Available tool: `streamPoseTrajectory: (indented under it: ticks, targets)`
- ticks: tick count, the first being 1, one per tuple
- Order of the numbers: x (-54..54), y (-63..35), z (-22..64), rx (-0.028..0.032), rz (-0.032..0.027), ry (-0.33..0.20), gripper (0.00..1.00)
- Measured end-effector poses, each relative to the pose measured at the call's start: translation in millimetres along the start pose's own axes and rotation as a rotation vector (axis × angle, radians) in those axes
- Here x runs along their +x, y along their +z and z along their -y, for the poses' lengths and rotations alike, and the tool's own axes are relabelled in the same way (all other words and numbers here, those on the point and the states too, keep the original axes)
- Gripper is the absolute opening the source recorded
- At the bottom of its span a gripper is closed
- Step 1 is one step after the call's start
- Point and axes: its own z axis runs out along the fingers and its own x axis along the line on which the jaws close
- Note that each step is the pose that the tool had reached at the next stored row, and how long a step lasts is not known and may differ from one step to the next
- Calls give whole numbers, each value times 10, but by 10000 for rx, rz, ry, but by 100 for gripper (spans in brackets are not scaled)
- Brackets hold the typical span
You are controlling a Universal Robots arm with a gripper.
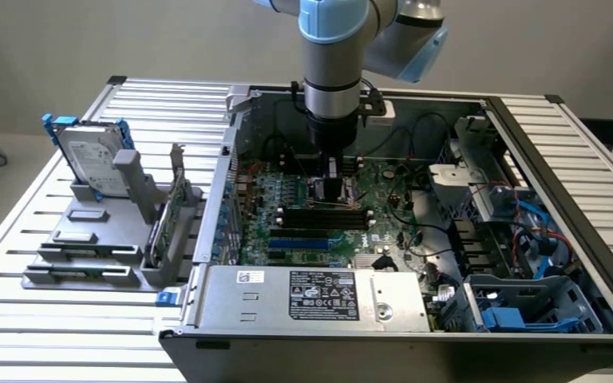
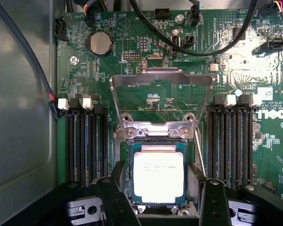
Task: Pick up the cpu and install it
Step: 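Place the cpu into insertion slot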
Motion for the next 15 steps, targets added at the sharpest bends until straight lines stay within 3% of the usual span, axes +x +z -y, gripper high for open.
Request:
streamPoseTrajectory:
  ticks: [10,15]
  targets:
    - [0,-48,-5,-1,-6,1,62]
    - [-8,-128,-4,6,-43,5,62]
